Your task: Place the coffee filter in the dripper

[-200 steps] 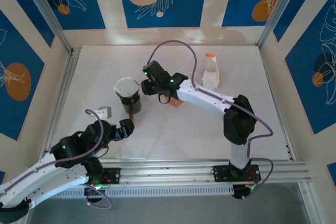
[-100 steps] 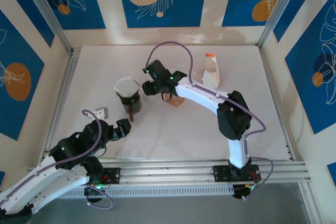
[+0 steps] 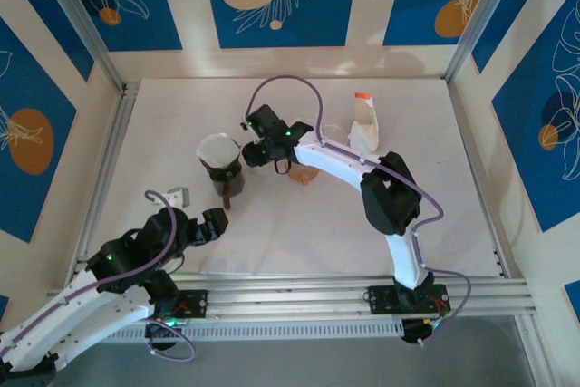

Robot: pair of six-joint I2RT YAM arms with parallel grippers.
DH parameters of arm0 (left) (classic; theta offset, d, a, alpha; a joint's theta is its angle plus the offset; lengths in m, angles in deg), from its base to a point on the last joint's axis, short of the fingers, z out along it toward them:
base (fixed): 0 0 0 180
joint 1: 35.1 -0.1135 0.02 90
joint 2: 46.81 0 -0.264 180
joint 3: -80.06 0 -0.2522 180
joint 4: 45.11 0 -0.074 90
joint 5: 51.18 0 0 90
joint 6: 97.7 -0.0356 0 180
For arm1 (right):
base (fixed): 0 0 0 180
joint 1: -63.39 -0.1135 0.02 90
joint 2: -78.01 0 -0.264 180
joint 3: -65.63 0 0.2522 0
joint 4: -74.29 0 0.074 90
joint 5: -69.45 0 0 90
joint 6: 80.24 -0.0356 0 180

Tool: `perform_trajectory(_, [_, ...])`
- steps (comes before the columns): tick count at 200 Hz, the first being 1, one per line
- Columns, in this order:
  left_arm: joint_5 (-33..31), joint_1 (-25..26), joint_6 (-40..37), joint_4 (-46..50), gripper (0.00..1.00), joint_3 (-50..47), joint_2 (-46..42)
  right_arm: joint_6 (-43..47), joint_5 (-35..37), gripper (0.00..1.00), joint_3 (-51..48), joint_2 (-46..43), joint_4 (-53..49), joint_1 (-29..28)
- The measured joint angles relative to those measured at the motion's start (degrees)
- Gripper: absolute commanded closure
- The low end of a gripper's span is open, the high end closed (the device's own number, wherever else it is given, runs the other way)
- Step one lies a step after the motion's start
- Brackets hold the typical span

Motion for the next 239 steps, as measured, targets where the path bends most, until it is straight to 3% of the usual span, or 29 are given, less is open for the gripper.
perform_trajectory(239, [0.02, 0.0, 0.02, 0.02, 0.0, -0.17, -0.02, 0.87, -1.86, 0.92, 2.32, 1.84, -1.49, 0.17])
